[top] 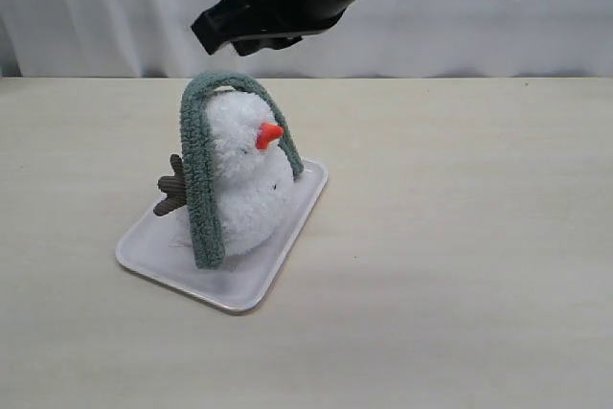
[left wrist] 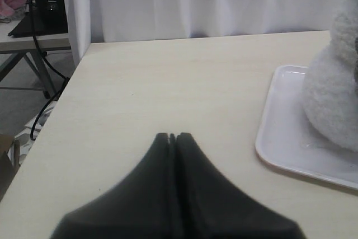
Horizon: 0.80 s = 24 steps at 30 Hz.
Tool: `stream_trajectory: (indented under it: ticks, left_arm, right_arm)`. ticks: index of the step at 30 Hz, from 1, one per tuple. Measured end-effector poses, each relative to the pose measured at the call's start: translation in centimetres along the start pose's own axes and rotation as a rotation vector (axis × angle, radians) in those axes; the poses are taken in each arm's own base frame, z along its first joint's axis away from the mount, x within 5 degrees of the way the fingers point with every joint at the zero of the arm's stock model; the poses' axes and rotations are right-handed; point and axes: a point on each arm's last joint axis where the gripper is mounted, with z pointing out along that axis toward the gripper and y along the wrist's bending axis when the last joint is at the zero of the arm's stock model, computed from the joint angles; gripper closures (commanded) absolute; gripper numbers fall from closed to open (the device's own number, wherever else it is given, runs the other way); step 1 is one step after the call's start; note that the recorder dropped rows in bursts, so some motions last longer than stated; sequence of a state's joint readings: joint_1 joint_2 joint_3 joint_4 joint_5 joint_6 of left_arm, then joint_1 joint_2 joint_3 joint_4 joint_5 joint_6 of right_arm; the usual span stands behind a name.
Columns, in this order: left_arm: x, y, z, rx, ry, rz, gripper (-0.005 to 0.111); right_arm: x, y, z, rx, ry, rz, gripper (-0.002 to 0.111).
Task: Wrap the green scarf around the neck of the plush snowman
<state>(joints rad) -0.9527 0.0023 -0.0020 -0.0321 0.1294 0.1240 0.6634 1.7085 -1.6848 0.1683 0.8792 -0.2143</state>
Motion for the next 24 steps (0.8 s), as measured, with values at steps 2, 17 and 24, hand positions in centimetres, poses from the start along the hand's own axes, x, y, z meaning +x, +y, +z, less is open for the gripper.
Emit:
stream_trajectory:
  ticks: [2,17,24]
  left_arm:
    - [0.0,0.0,0.0,0.000,0.000,0.000,0.107]
    - [0.0,0.0,0.0,0.000,0.000,0.000,0.107]
    - [0.0,0.0,0.0,0.000,0.000,0.000,0.107]
  right_arm:
    - [0.2,0.6,0.4,-0.072,0.030,0.041,0.074]
    - [-1.9,1.3,9.5,0.060,0.083,0.185,0.063]
    - [-1.6,0.9,12.3,0.095,0.148,0.266,0.058]
